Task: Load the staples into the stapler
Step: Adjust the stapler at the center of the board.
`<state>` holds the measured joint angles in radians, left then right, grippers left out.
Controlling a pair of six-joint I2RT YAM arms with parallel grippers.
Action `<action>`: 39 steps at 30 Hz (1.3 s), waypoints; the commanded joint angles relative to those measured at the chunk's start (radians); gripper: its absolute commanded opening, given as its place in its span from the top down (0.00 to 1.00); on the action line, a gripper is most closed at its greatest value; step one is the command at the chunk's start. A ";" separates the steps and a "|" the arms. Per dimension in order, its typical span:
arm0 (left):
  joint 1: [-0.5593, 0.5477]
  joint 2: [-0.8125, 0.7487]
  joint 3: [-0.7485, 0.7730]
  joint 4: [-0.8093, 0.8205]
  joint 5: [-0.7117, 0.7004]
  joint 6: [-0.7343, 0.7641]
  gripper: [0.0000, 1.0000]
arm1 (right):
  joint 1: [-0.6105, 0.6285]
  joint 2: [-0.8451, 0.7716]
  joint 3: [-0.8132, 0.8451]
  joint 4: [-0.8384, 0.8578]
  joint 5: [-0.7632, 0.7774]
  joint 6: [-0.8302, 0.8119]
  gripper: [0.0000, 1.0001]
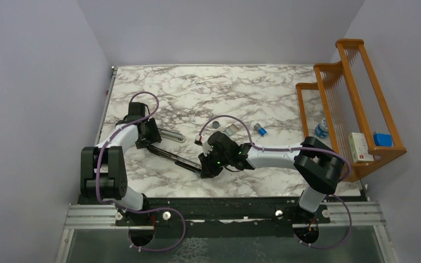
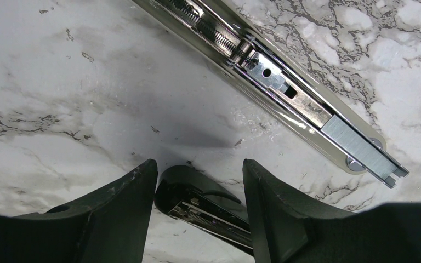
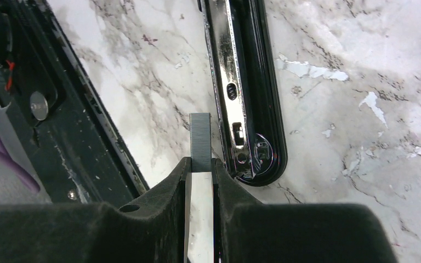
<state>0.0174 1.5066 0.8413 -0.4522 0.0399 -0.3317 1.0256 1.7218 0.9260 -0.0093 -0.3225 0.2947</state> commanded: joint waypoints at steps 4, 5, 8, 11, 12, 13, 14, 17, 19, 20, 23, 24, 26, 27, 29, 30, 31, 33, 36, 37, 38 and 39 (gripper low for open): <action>-0.005 -0.032 0.029 -0.003 -0.014 0.010 0.38 | -0.002 -0.004 0.035 -0.033 0.104 -0.008 0.81; -0.005 -0.033 0.029 -0.003 -0.014 0.010 0.38 | -0.002 -0.013 0.035 -0.028 0.097 -0.014 0.81; -0.006 -0.031 0.030 -0.003 -0.015 0.010 0.38 | -0.001 -0.051 0.035 0.002 0.027 -0.079 0.80; -0.005 -0.027 0.032 -0.002 -0.019 0.010 0.38 | -0.001 -0.090 0.042 0.014 -0.003 -0.144 0.80; -0.005 -0.026 0.033 -0.002 -0.023 0.010 0.38 | -0.001 -0.099 0.044 0.014 0.003 -0.170 0.80; -0.005 -0.023 0.035 -0.002 -0.026 0.010 0.37 | -0.001 -0.110 0.048 0.014 0.010 -0.207 0.80; -0.005 -0.020 0.038 -0.002 -0.028 0.011 0.37 | 0.000 -0.116 0.055 0.011 0.025 -0.238 0.80; -0.005 -0.008 0.044 -0.003 -0.021 0.014 0.37 | -0.002 -0.120 0.092 -0.027 0.062 -0.350 0.80; -0.005 0.002 0.043 -0.003 0.001 0.017 0.37 | -0.001 -0.121 0.106 -0.055 0.091 -0.414 0.81; -0.005 0.005 0.043 -0.003 0.013 0.018 0.37 | -0.001 -0.122 0.105 -0.054 0.110 -0.438 0.81; -0.005 0.011 0.049 -0.003 0.039 0.022 0.37 | -0.001 -0.110 0.127 -0.088 0.165 -0.482 0.81; -0.005 0.014 0.052 -0.003 0.046 0.023 0.37 | -0.002 -0.100 0.136 -0.096 0.176 -0.498 0.81; -0.006 0.022 0.058 -0.005 0.055 0.026 0.37 | -0.001 -0.077 0.181 -0.157 0.201 -0.524 0.81; -0.005 0.026 0.059 -0.005 0.061 0.027 0.37 | -0.002 -0.068 0.202 -0.186 0.215 -0.525 0.81; -0.005 0.032 0.053 -0.007 0.071 0.028 0.37 | -0.002 -0.063 0.215 -0.193 0.225 -0.519 0.81; -0.006 0.032 0.049 -0.009 0.070 0.029 0.37 | -0.001 -0.062 0.212 -0.182 0.226 -0.506 0.81; -0.008 0.032 0.049 -0.012 0.065 0.029 0.37 | -0.001 -0.058 0.211 -0.174 0.220 -0.494 0.81; -0.014 0.032 0.049 -0.017 0.042 0.032 0.37 | -0.002 -0.041 0.224 -0.176 0.201 -0.471 0.81; -0.017 0.039 0.054 -0.024 0.020 0.035 0.37 | 0.000 -0.002 0.274 -0.229 0.182 -0.444 0.81; -0.018 0.045 0.057 -0.029 0.022 0.038 0.37 | 0.001 0.002 0.283 -0.237 0.182 -0.435 0.81; -0.018 0.051 0.059 -0.034 0.022 0.041 0.37 | 0.001 0.001 0.287 -0.242 0.184 -0.425 0.82; -0.018 0.058 0.060 -0.039 0.026 0.043 0.37 | 0.000 0.001 0.287 -0.238 0.186 -0.417 0.81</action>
<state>0.0040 1.5372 0.8749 -0.4610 0.0780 -0.3088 1.0256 1.7065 1.1755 -0.1955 -0.1429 -0.1635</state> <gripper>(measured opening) 0.632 0.194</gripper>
